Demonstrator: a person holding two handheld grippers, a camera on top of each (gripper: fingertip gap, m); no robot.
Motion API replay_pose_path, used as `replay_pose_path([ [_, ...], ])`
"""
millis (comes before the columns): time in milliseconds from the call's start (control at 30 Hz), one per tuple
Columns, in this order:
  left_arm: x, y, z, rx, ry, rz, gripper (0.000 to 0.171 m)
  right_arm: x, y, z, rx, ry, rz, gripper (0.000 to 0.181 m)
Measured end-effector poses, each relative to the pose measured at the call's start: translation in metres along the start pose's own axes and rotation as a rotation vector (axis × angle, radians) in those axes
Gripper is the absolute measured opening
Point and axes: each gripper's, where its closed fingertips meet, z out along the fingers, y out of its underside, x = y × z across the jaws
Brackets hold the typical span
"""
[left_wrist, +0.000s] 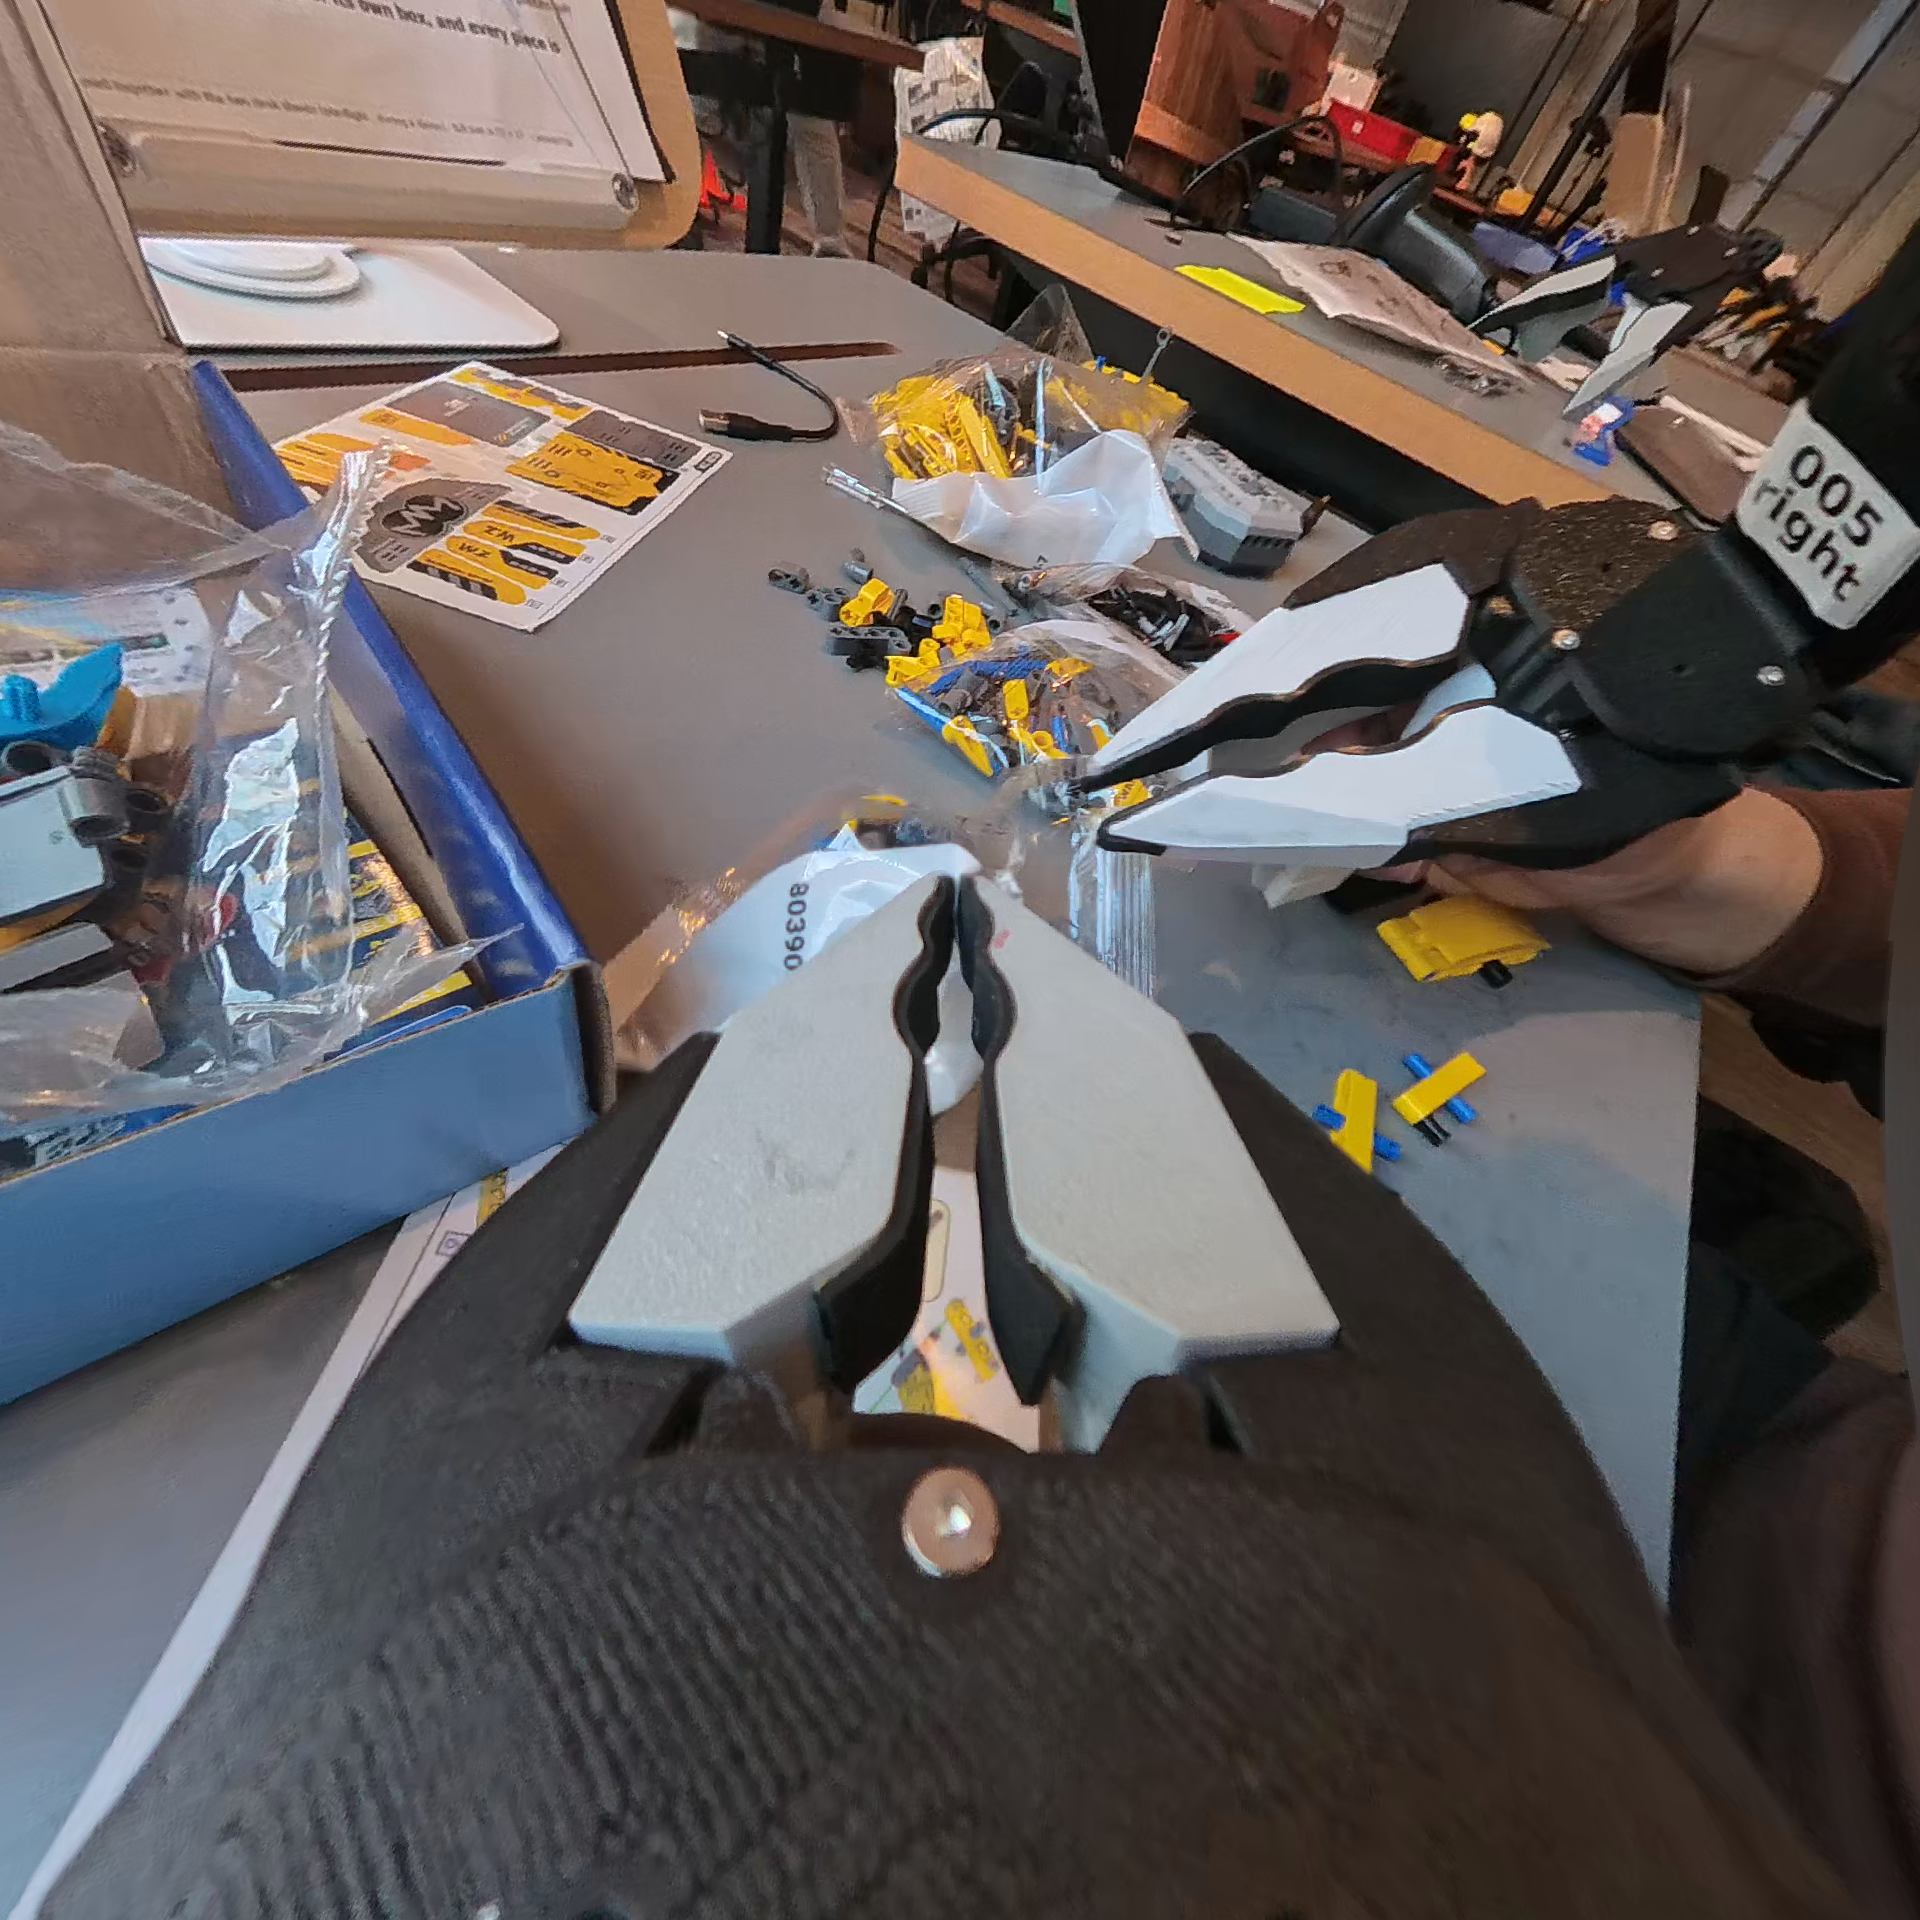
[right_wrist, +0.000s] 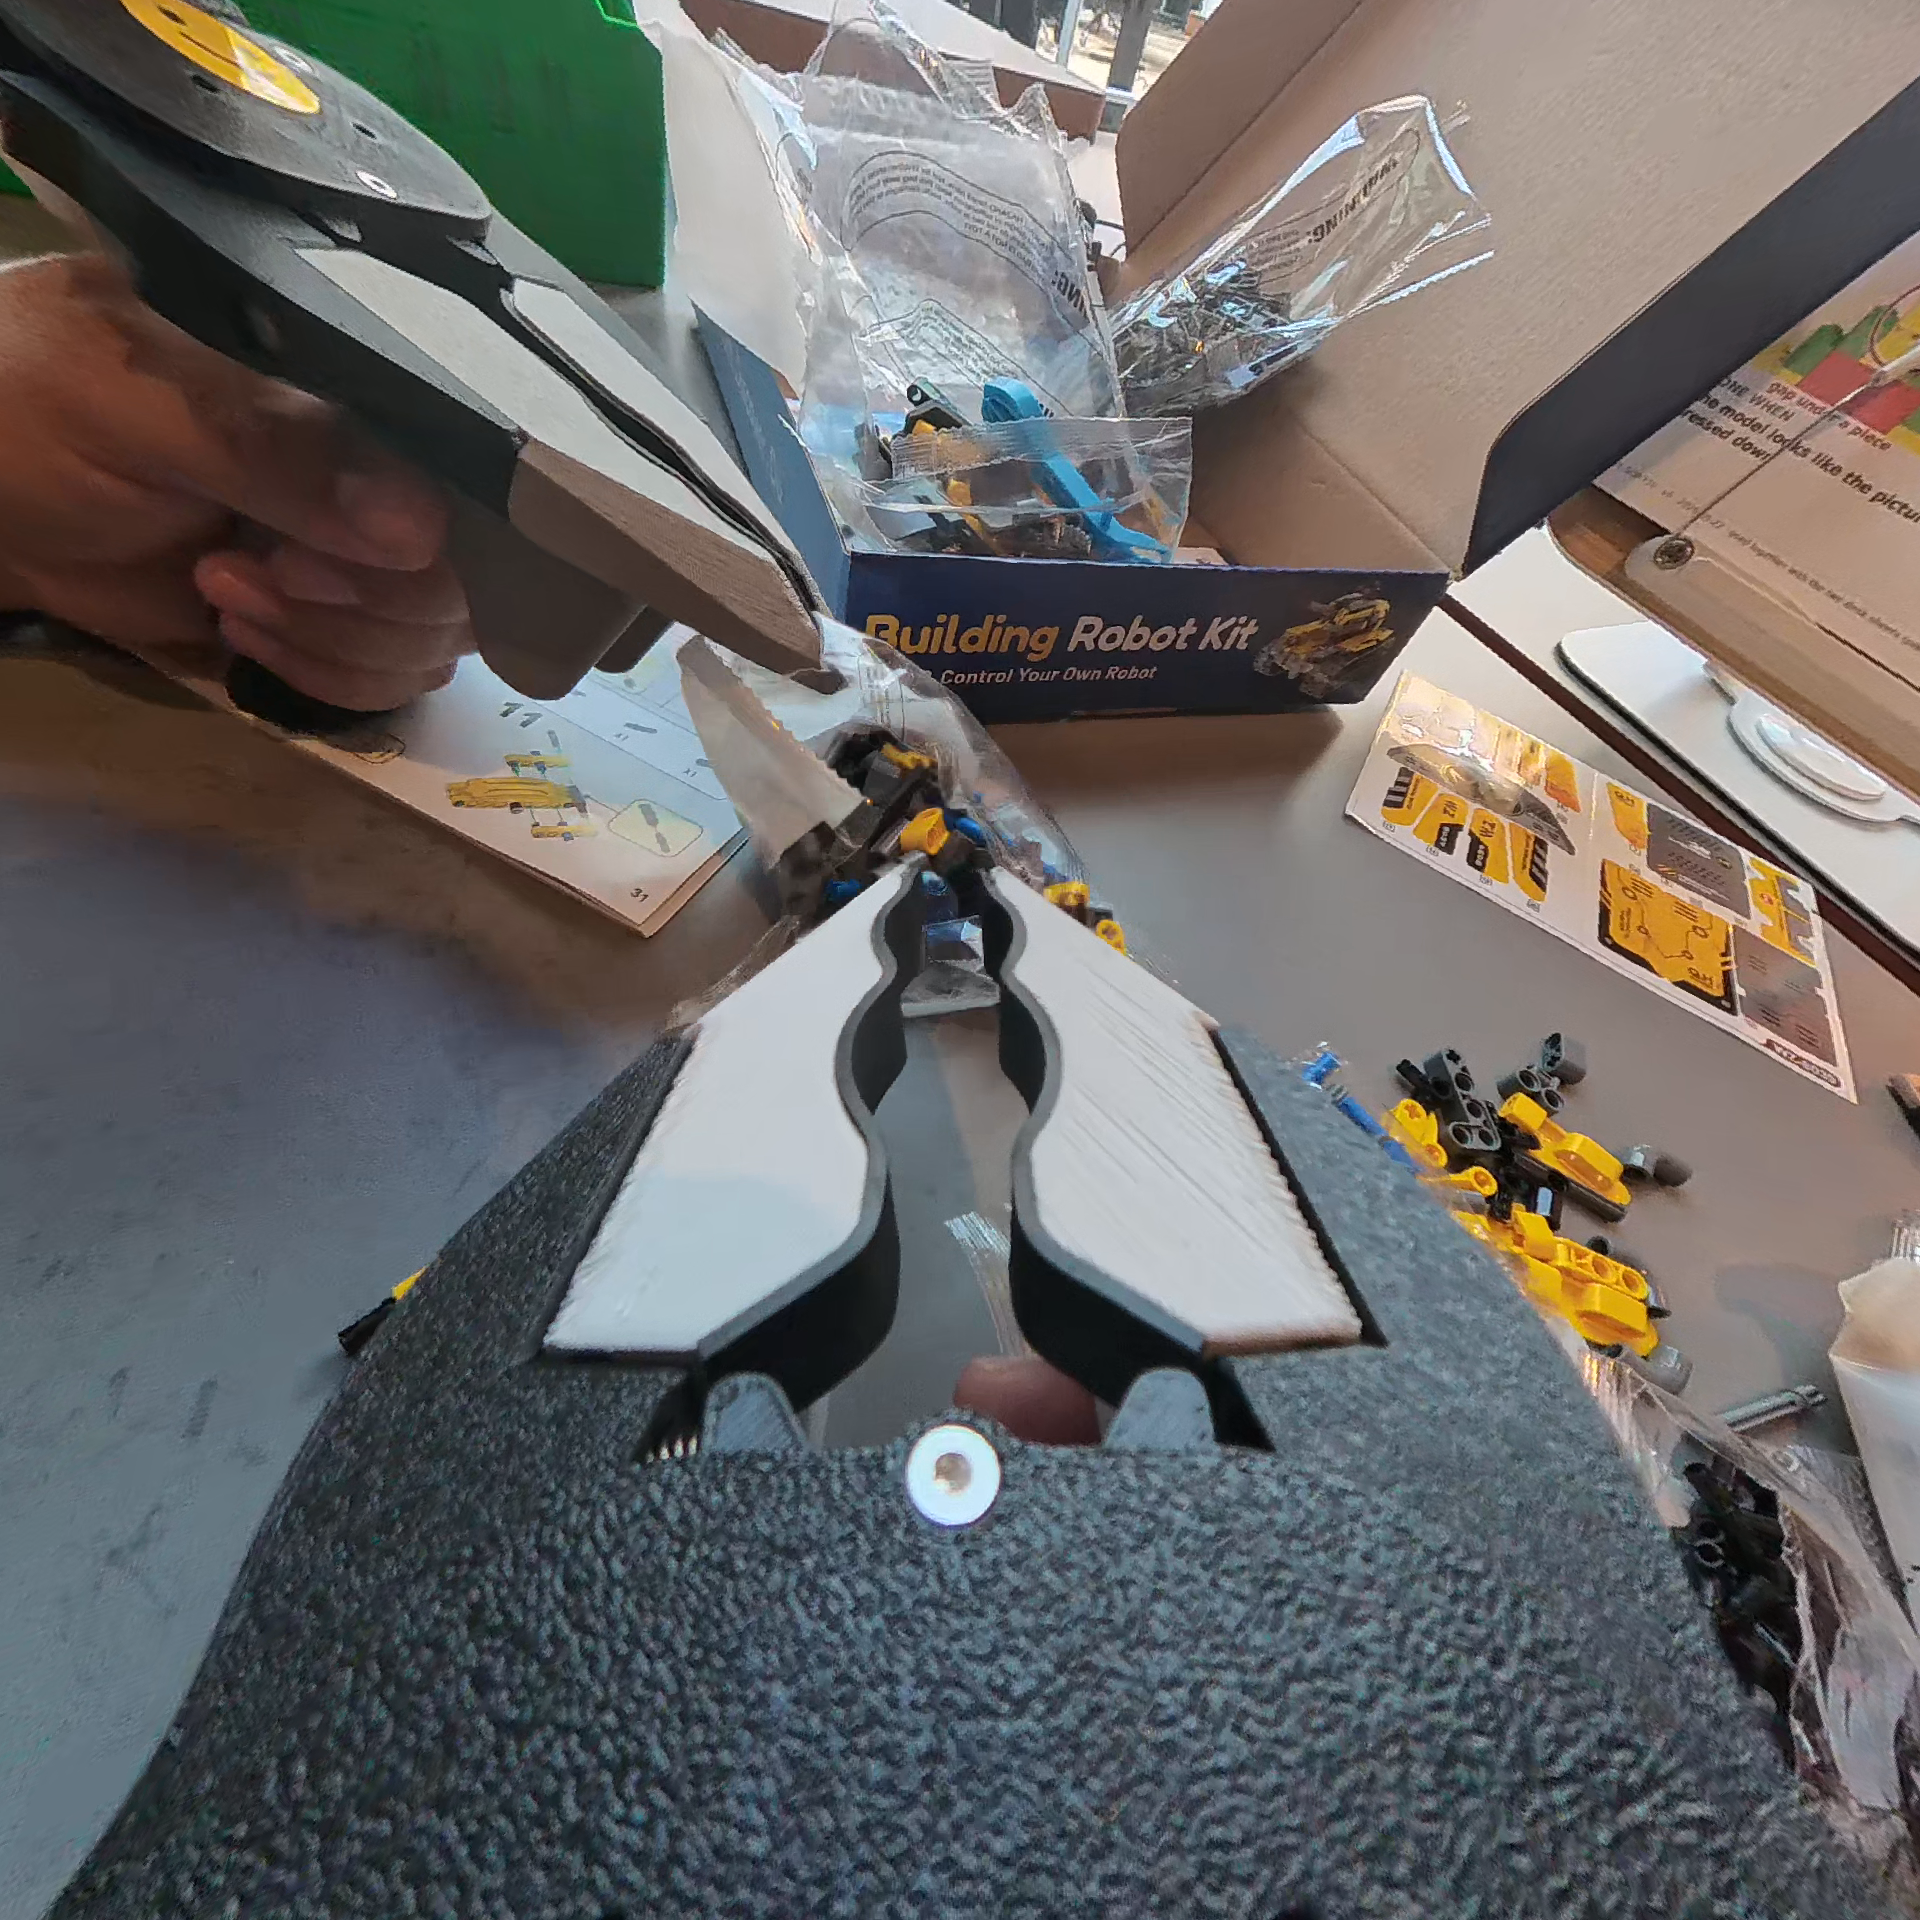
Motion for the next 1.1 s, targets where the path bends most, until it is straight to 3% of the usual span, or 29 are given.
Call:
replay_pose_path([
  [1100, 0.010, 0.002, 0.002, -0.012, 0.029, 0.048, 0.000, -0.009, 0.005, 0.000, -0.026, -0.043, -0.041, 0.005],
])
